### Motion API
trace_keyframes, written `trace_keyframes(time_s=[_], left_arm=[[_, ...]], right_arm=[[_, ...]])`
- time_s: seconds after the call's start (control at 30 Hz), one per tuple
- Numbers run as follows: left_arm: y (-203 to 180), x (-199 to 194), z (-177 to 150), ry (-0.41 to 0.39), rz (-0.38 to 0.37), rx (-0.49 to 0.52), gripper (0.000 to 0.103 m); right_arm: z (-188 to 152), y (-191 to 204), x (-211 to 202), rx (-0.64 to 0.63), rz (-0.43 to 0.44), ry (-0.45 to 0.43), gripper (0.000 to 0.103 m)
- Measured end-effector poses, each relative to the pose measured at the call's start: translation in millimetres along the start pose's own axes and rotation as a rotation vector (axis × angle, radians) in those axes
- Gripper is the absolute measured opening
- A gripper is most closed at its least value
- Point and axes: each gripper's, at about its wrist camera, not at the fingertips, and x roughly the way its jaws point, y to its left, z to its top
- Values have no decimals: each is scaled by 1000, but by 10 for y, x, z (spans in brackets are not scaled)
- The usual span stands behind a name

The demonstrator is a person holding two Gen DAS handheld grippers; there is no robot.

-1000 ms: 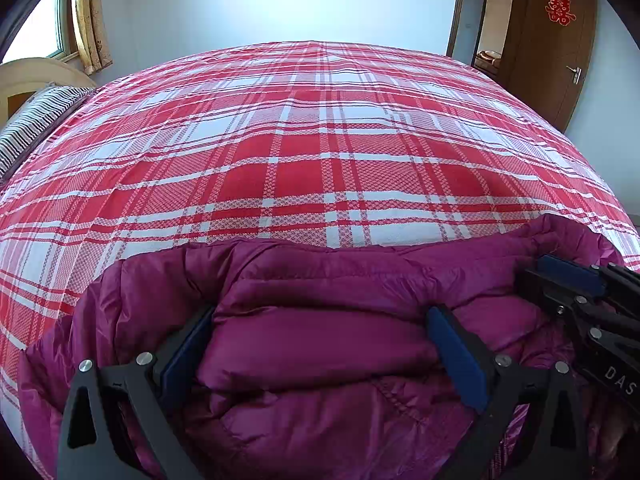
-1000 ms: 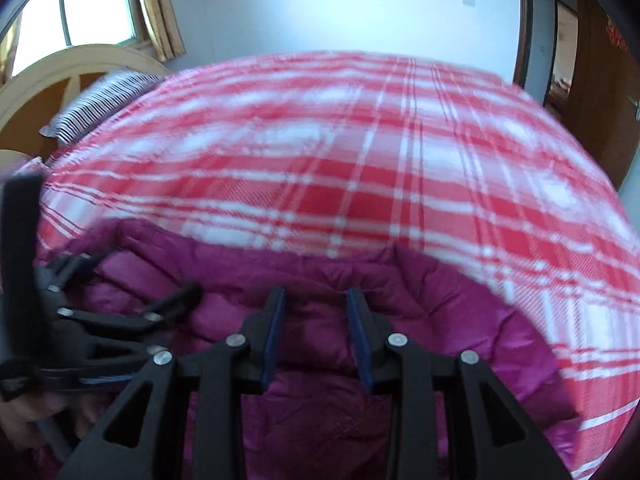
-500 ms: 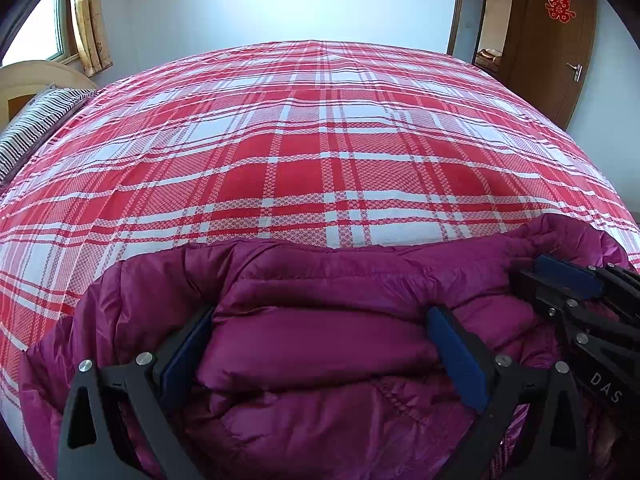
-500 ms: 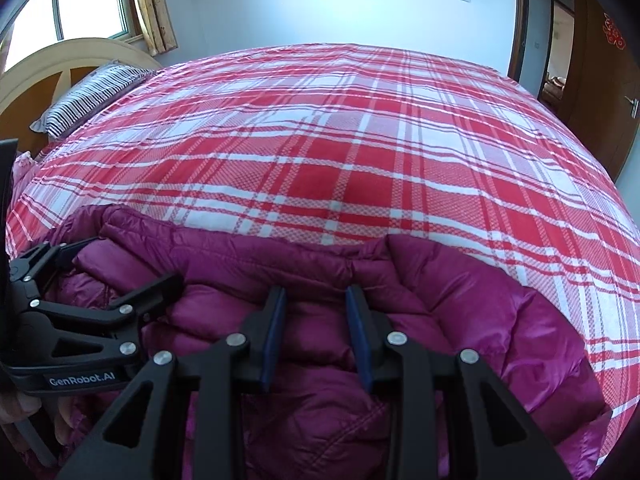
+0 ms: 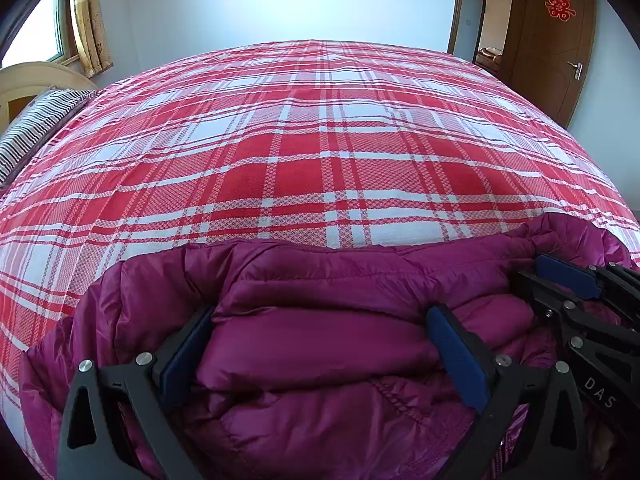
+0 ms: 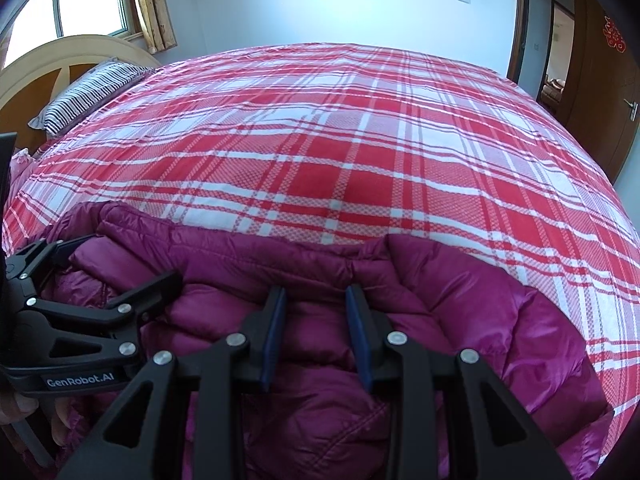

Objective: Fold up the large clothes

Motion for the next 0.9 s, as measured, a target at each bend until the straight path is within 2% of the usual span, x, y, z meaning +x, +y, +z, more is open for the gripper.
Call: trace_keyframes(time_s=[0.57,0.63,0.7,0.73,0.77,0.83,0.9], left_arm=[[-28,26,30,11,24,15,102],[-2,-2,68,22,8,8,102],[80,-164,114,17,2,-3,102],[150,-301,128,1,-7,-15,102],[273,-506,123,-17,-28,-44,102],[490,-853,53,-47,-93,-96,102],[715,-1287,-127,-86,-101,-123,102]], right_arm=[[9,15,24,-11,-12,9,35],[18,19,21,-14,-14,10,35],[37,-9,-27,-15,6,11,36],[42,-32,-101,-27,20,11,40],[36,-54,-174,-31,25,4,52],[-13,-162,-459,-20,76,-11,63],[-116,-275,-788,-41,103,-20,65]])
